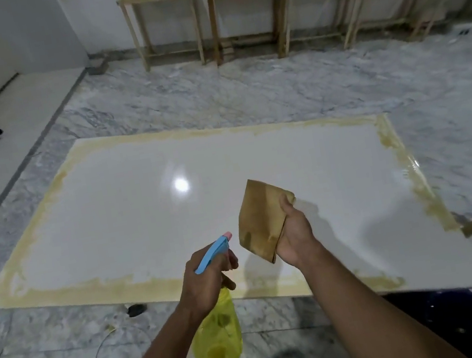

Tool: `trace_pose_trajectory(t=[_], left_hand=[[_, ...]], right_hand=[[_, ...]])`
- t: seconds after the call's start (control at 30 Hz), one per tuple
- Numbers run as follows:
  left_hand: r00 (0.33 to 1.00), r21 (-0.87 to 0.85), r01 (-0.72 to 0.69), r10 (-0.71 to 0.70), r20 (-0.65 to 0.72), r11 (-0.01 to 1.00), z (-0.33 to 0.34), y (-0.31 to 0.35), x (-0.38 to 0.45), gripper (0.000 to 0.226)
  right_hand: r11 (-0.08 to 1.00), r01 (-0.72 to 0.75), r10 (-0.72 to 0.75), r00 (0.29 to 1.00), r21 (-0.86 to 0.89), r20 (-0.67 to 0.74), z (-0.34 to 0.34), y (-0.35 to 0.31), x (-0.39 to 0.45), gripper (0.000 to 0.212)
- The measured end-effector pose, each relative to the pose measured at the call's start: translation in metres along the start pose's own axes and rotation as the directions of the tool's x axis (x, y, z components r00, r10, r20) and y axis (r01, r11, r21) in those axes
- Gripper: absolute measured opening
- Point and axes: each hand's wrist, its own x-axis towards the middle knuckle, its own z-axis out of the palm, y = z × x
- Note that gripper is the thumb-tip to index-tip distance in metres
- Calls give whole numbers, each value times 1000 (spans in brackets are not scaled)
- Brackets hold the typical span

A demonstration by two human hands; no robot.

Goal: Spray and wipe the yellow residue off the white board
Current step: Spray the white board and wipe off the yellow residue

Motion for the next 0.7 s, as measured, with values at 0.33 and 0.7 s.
trace_pose_trajectory(t=[0.33,0.7], left_hand=[[975,31,-23,16,223,999,74,17,43,23],[896,-5,23,-18,444,1000,121,47,169,53]], right_hand=[[989,97,-77,983,116,-165,-56,-45,-6,67],[930,333,-267,902,155,-339,-76,-114,25,50]])
